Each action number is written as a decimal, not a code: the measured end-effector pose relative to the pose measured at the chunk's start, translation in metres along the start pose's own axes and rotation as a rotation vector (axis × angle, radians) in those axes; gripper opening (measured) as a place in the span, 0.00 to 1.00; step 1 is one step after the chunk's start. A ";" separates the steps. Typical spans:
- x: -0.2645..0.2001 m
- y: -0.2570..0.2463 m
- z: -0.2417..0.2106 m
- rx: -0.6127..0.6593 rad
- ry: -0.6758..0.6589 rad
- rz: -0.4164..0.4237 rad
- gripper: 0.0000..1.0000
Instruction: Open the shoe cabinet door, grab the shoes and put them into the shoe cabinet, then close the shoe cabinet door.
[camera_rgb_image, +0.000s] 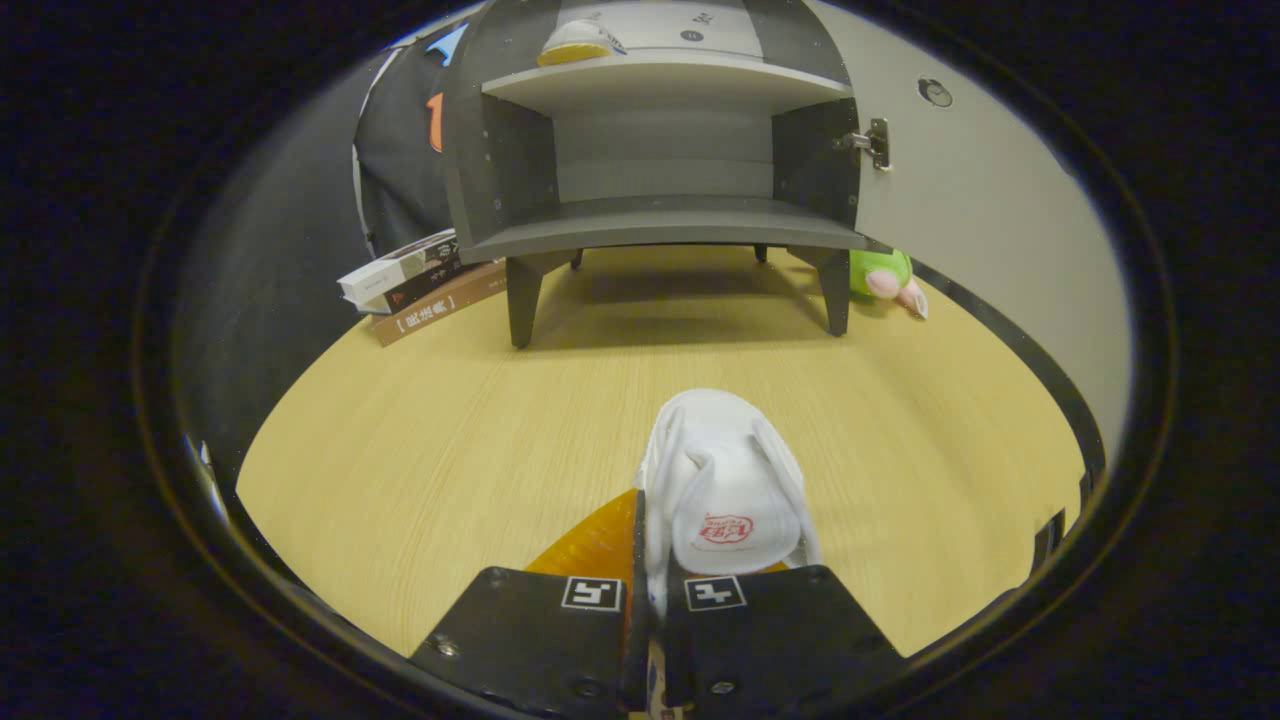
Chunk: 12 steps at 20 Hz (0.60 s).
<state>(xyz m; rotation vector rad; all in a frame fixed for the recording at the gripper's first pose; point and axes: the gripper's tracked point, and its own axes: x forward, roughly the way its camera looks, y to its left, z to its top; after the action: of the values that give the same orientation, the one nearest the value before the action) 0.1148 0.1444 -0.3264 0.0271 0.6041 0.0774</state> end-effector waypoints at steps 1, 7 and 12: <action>-0.005 -0.001 0.009 0.003 -0.015 -0.004 0.10; -0.064 -0.003 0.100 -0.008 -0.169 -0.016 0.10; -0.130 -0.008 0.212 -0.060 -0.343 -0.048 0.10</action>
<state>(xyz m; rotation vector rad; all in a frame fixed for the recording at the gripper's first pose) 0.1293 0.1255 -0.0787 -0.0319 0.2590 0.0429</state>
